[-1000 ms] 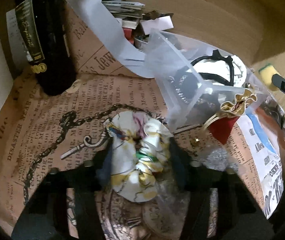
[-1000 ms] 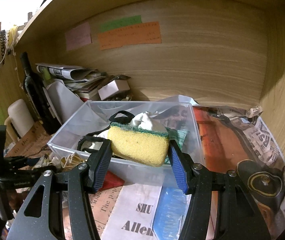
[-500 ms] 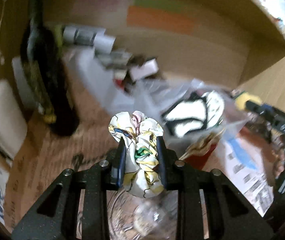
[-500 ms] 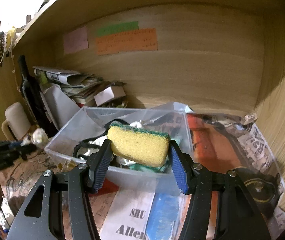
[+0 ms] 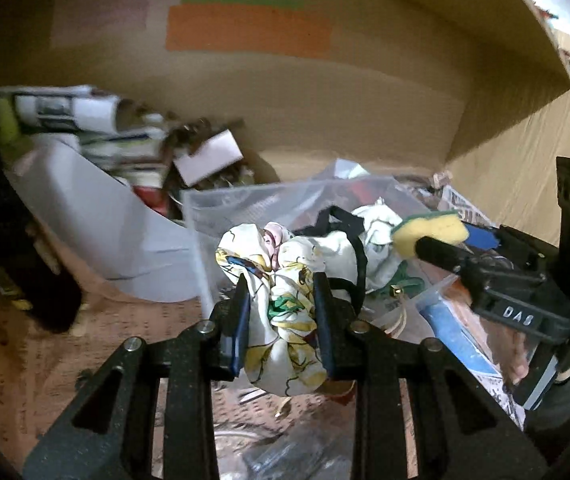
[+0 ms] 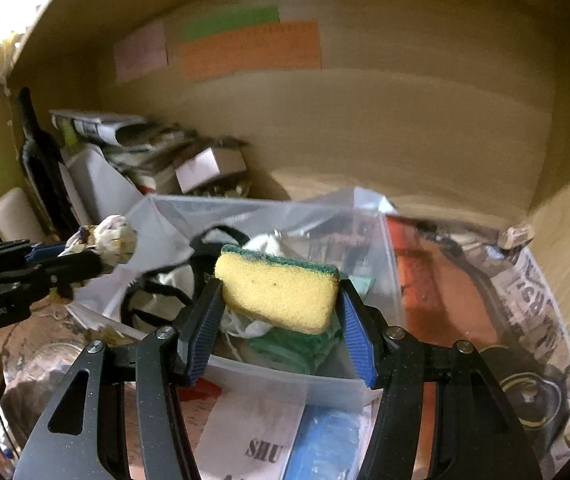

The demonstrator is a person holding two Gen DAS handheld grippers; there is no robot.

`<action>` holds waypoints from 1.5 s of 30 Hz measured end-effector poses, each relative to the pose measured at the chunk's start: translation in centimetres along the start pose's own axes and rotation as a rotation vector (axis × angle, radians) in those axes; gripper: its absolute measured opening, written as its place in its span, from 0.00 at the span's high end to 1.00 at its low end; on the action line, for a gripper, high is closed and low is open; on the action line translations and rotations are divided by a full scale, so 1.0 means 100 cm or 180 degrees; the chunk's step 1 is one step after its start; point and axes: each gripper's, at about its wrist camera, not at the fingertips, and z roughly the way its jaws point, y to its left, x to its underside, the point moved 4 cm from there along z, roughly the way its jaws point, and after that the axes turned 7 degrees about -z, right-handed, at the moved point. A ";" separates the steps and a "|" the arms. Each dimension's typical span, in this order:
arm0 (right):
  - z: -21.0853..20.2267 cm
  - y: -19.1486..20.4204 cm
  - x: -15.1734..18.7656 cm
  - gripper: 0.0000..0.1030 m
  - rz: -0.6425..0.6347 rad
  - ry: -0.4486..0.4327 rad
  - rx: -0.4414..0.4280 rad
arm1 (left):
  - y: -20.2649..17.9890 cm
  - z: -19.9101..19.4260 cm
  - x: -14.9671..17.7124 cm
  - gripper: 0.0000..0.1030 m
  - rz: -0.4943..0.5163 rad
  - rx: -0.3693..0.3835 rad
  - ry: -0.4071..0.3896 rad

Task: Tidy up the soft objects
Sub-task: 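Lift the sponge and scrunchie over the clear box and open both tools, then grasp the grey knit pouch with the left tool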

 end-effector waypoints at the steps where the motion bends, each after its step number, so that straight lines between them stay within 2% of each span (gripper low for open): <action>1: 0.002 -0.001 0.002 0.47 -0.0002 0.0034 0.0002 | -0.002 0.006 0.000 0.73 0.0007 0.0008 0.0039; 5: 0.006 -0.001 0.005 0.46 -0.0037 0.0066 0.0052 | -0.009 0.021 0.000 0.72 0.0103 0.0007 0.0074; 7: 0.007 -0.001 0.006 0.44 -0.0057 0.0087 0.0063 | -0.010 0.023 0.001 0.69 0.0123 0.0013 0.0105; 11: 0.009 -0.001 0.007 0.33 -0.0085 0.0129 0.0104 | -0.008 0.028 0.001 0.57 0.0101 -0.0012 0.0138; 13: 0.008 0.000 0.007 0.33 -0.0097 0.0125 0.0102 | -0.008 0.028 0.001 0.56 0.0081 -0.0011 0.0131; 16: 0.005 0.001 0.004 0.33 -0.0091 0.0107 0.0096 | -0.007 0.019 0.000 0.56 0.0045 0.0017 0.0096; 22: -0.015 0.003 -0.002 0.33 -0.0036 -0.0052 0.0056 | -0.007 -0.016 -0.004 0.45 0.0090 -0.0018 -0.0203; 24: -0.023 0.005 -0.004 0.29 -0.0030 -0.0108 0.0041 | -0.006 -0.029 -0.003 0.40 0.0101 -0.0031 -0.0296; 26: -0.034 0.010 -0.005 0.21 -0.0048 -0.0188 0.0029 | -0.004 -0.039 0.000 0.37 0.0096 -0.0051 -0.0344; 29: -0.048 0.019 -0.004 0.21 -0.0137 -0.0270 0.0017 | 0.003 -0.051 0.009 0.30 0.0091 -0.0077 -0.0363; 36: -0.062 0.039 0.012 0.20 -0.0241 -0.0259 -0.0058 | 0.015 -0.056 0.047 0.29 0.0075 -0.0132 -0.0097; 45: -0.055 0.057 0.042 0.20 -0.0252 -0.0007 -0.0176 | 0.019 -0.024 0.102 0.29 -0.0043 -0.0026 0.0440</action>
